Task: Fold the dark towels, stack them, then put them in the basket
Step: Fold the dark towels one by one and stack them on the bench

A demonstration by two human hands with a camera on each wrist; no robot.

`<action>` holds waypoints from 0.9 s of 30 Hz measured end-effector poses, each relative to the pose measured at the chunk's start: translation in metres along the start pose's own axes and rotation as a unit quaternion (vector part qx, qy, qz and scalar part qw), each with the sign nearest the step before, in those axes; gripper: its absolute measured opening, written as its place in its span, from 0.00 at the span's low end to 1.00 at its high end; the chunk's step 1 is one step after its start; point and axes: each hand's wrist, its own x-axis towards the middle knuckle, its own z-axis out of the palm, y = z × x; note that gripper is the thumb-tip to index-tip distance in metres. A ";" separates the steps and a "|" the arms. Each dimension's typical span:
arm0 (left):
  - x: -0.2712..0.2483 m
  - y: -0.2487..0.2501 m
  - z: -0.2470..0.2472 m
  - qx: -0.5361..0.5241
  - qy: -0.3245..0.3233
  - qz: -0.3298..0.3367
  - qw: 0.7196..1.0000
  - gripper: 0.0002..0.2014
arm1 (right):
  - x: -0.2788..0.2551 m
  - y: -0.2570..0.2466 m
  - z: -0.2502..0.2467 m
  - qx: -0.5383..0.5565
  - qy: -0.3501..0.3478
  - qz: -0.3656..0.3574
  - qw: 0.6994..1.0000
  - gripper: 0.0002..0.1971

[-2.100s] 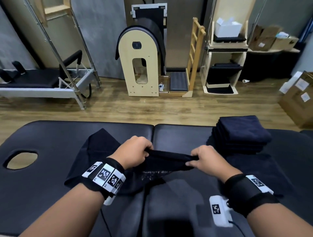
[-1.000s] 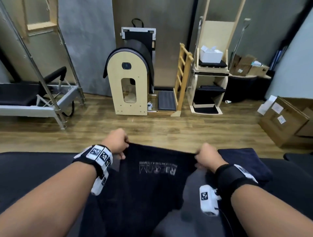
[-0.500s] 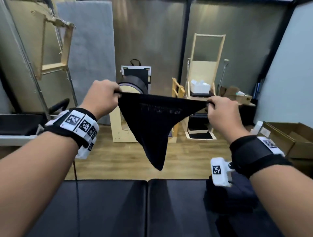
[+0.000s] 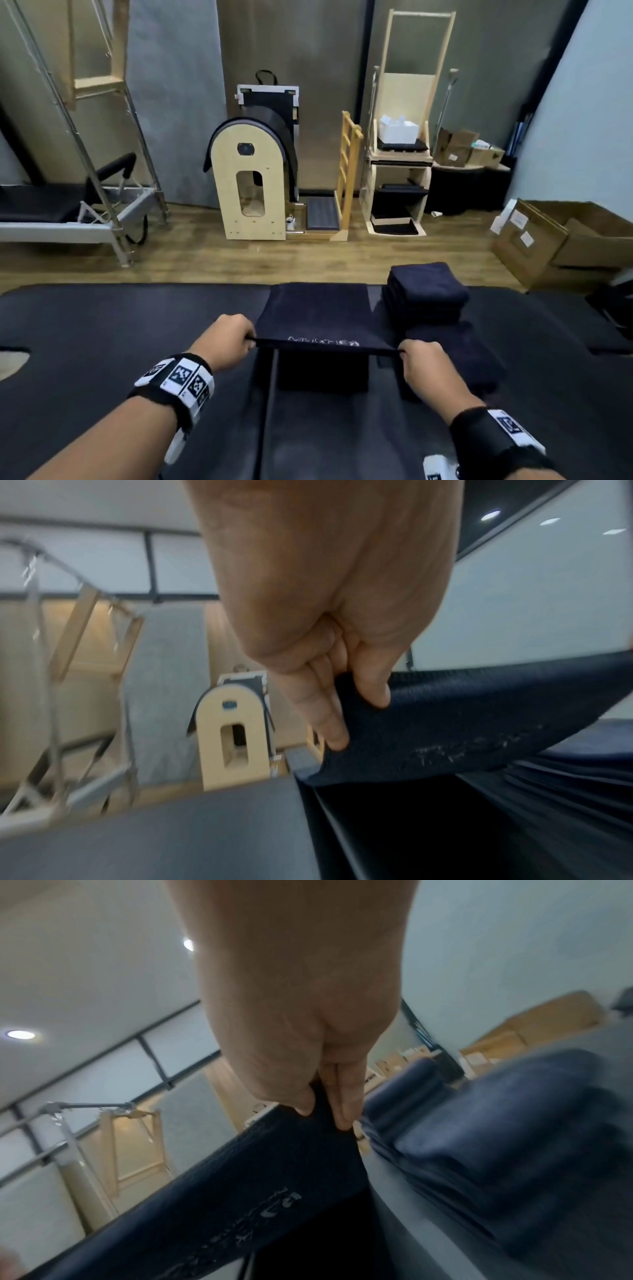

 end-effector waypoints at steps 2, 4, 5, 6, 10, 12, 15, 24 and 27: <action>-0.022 0.002 0.027 -0.013 -0.039 -0.012 0.999 0.06 | -0.025 0.012 0.019 0.001 -0.030 0.007 1.000 0.09; -0.040 0.005 0.046 -0.021 -0.056 -0.018 0.998 0.06 | -0.045 0.021 0.028 0.001 -0.048 0.013 0.999 0.10; -0.047 0.006 0.053 -0.021 -0.064 -0.019 0.998 0.05 | -0.053 0.024 0.031 -0.001 -0.057 0.015 0.998 0.10; -0.055 0.007 0.059 -0.018 -0.073 -0.017 0.997 0.05 | -0.062 0.026 0.032 -0.003 -0.070 0.017 0.997 0.10; -0.083 0.014 0.078 -0.006 -0.169 -0.039 0.985 0.05 | -0.094 0.035 0.031 -0.008 -0.144 -0.003 0.990 0.11; -0.093 0.014 0.088 -0.028 -0.241 -0.066 0.968 0.08 | -0.105 0.038 0.030 -0.021 -0.196 -0.001 0.980 0.09; -0.105 0.014 0.098 -0.093 -0.339 -0.105 0.930 0.11 | -0.113 0.041 0.030 -0.028 -0.260 0.015 0.965 0.09; -0.085 0.006 0.077 -0.114 -0.252 -0.083 0.957 0.08 | -0.085 0.033 0.028 0.018 -0.159 -0.004 0.987 0.11; -0.065 -0.001 0.065 -0.106 -0.195 -0.073 0.972 0.08 | -0.063 0.023 0.026 0.032 -0.119 -0.003 0.992 0.09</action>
